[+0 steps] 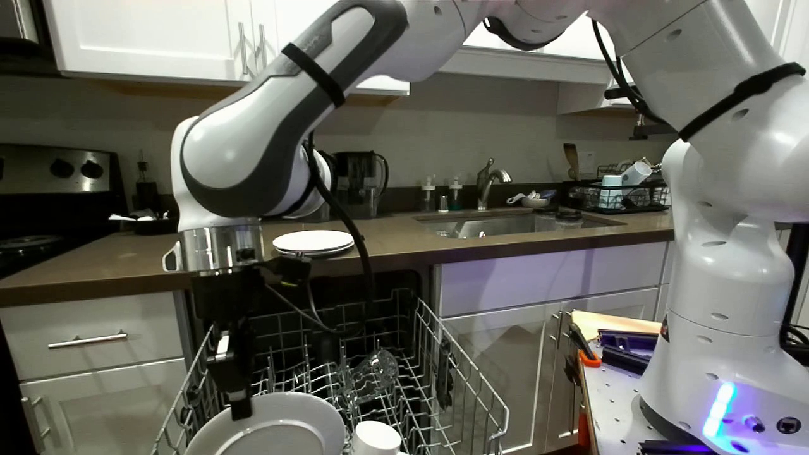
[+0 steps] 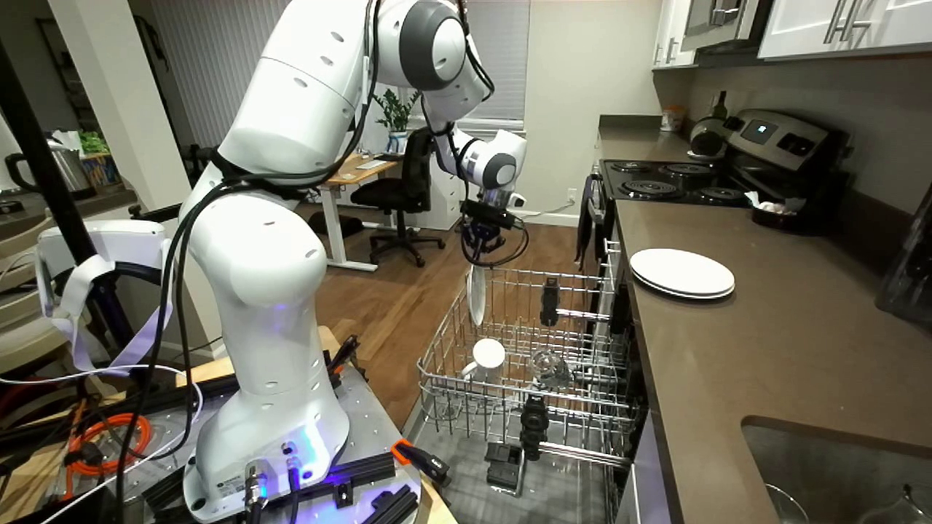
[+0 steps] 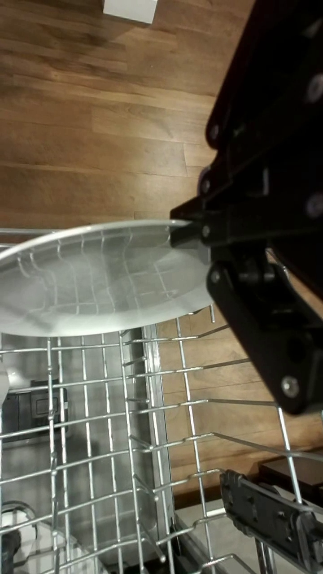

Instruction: Take the two white plates one after the other and put them vertically in the dishwasher then move the glass bottle to the right

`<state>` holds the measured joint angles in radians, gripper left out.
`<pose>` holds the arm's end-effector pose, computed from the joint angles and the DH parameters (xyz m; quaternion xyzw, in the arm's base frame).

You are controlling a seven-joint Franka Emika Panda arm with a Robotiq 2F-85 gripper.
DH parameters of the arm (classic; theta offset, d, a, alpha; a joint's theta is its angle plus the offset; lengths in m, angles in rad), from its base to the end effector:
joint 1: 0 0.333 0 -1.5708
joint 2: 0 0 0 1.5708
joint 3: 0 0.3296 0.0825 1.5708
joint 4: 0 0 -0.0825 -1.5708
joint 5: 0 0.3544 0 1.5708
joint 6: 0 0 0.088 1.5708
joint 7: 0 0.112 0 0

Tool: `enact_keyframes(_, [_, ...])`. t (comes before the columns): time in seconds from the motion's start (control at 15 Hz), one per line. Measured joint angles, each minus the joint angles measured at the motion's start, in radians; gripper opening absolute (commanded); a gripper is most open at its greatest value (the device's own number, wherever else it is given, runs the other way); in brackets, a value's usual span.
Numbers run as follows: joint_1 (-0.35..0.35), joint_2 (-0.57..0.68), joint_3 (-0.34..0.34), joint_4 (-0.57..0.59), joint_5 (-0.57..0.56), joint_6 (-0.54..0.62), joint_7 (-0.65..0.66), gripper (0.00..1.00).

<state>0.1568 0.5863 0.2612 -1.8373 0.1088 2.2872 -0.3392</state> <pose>0.5706 0.2431 0.2376 -0.9405 -0.3154 0.0648 0.1089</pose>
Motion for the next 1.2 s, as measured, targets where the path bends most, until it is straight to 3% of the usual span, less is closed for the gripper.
enact_keyframes(1.2, [-0.004, 0.039, -0.019, 0.015, -0.001, 0.0, 0.0, 0.01])
